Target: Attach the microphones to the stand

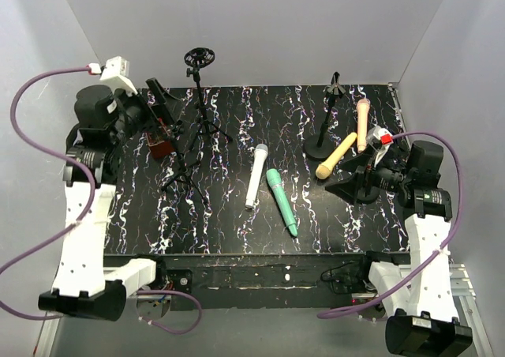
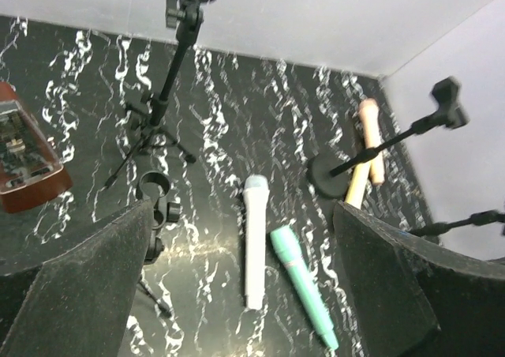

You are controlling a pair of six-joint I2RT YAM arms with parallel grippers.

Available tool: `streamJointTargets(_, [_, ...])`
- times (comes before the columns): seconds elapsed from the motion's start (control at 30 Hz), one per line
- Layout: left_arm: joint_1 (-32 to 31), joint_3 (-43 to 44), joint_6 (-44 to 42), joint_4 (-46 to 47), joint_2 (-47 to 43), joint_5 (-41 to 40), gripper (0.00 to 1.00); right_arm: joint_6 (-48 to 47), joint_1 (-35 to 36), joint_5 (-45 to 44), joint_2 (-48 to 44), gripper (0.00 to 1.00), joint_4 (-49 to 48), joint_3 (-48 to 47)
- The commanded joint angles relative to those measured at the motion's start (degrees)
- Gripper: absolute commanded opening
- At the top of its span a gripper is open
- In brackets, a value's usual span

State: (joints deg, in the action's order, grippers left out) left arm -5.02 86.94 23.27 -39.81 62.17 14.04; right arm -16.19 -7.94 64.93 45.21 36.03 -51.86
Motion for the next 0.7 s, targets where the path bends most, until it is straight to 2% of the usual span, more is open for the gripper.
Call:
streamJointTargets(0.0, [-0.1, 3.3, -6.5, -7.6, 5.3, 2.0, 0.98, -3.4, 0.0, 1.9, 1.1, 0.98, 0.3, -0.3])
streamJointTargets(0.17, [-0.9, 7.5, -9.4, -10.8, 9.8, 4.2, 0.95, -8.5, 0.0, 0.2, 3.6, 0.98, 4.5, -2.2])
streamJointTargets(0.27, [-5.1, 10.7, -10.8, -11.6, 11.6, 3.6, 0.95, -12.0, 0.0, -0.7, 4.5, 0.98, 7.6, -2.7])
streamJointTargets(0.4, [-18.0, 16.4, -13.2, -15.4, 16.9, -2.9, 0.96, -15.4, 0.1, -2.6, 5.2, 0.98, 11.0, -1.8])
streamJointTargets(0.47, [-22.3, 18.7, -13.2, -17.0, 19.6, -4.4, 0.96, -16.0, 0.4, -4.1, 5.6, 0.98, 12.0, -1.3])
streamJointTargets(0.67, [-37.0, 17.8, -8.5, -14.3, 26.2, -10.4, 0.96, -17.7, 0.6, -6.7, 6.1, 0.97, 13.8, 0.9])
